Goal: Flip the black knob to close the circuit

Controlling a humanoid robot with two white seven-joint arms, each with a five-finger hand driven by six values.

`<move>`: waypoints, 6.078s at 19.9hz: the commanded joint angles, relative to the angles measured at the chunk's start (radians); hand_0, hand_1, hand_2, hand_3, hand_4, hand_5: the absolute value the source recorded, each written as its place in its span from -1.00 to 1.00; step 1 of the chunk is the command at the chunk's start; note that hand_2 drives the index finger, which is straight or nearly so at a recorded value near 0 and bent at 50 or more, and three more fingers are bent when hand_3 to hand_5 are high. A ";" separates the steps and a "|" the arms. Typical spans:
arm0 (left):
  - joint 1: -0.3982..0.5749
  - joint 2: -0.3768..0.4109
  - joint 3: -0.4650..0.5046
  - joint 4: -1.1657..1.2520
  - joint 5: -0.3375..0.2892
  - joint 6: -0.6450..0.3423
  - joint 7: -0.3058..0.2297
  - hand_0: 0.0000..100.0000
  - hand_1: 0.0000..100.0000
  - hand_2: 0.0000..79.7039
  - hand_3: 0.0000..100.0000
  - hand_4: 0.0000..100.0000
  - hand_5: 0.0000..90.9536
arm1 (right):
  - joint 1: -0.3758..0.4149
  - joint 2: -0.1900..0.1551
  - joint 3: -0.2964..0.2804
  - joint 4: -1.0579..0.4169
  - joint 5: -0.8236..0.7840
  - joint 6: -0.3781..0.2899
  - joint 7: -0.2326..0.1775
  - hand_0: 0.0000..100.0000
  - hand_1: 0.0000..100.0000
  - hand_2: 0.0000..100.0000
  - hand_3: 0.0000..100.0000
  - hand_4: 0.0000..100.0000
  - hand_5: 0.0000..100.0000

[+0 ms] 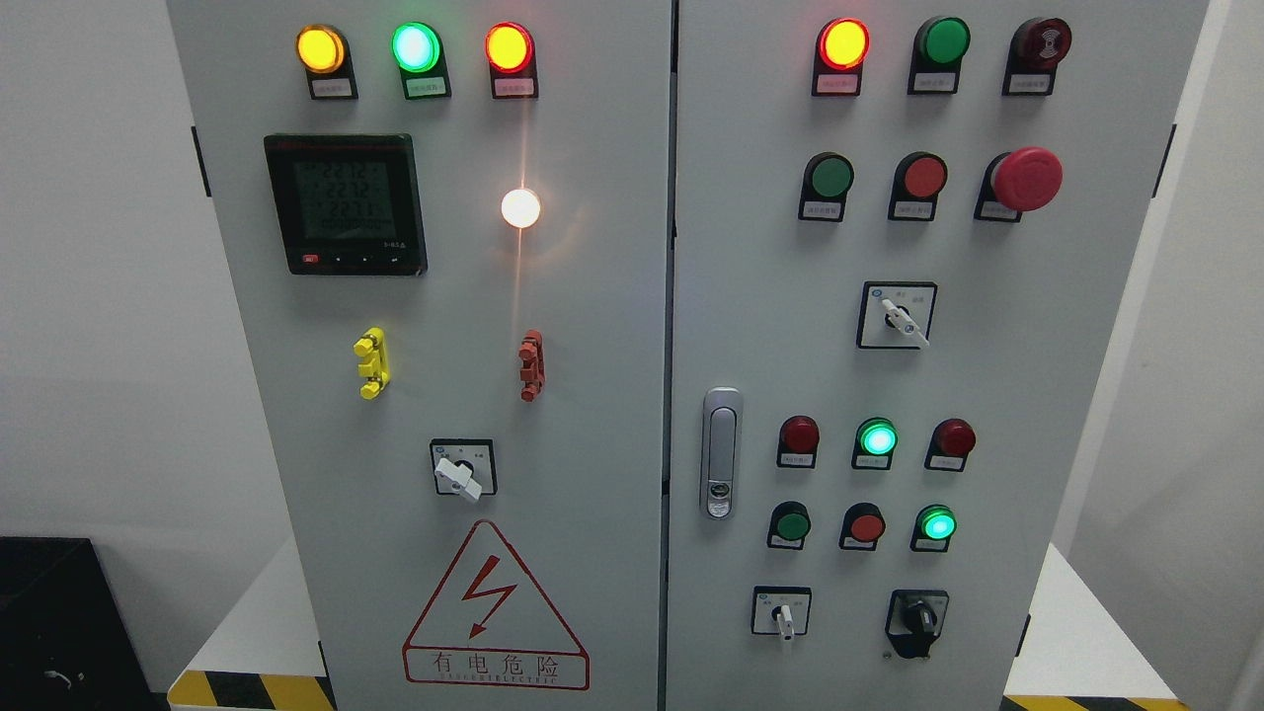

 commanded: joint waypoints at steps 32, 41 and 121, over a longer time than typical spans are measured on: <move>0.000 0.000 -0.001 0.000 0.000 -0.001 -0.001 -0.76 0.11 -1.00 -1.00 -1.00 -1.00 | 0.002 0.045 -0.104 -1.112 0.822 0.126 -0.201 -1.00 -1.00 0.45 0.90 0.53 0.26; 0.000 0.000 -0.001 -0.001 0.000 -0.001 -0.001 -0.76 0.11 -1.00 -1.00 -1.00 -1.00 | -0.001 0.058 -0.104 -1.364 0.919 0.181 -0.190 -1.00 -1.00 0.79 1.00 0.82 0.64; 0.000 0.000 0.000 0.000 0.000 -0.001 0.001 -0.76 0.11 -1.00 -1.00 -1.00 -1.00 | -0.357 0.039 -0.237 -1.456 1.229 0.299 0.065 -1.00 -1.00 0.89 1.00 0.95 0.90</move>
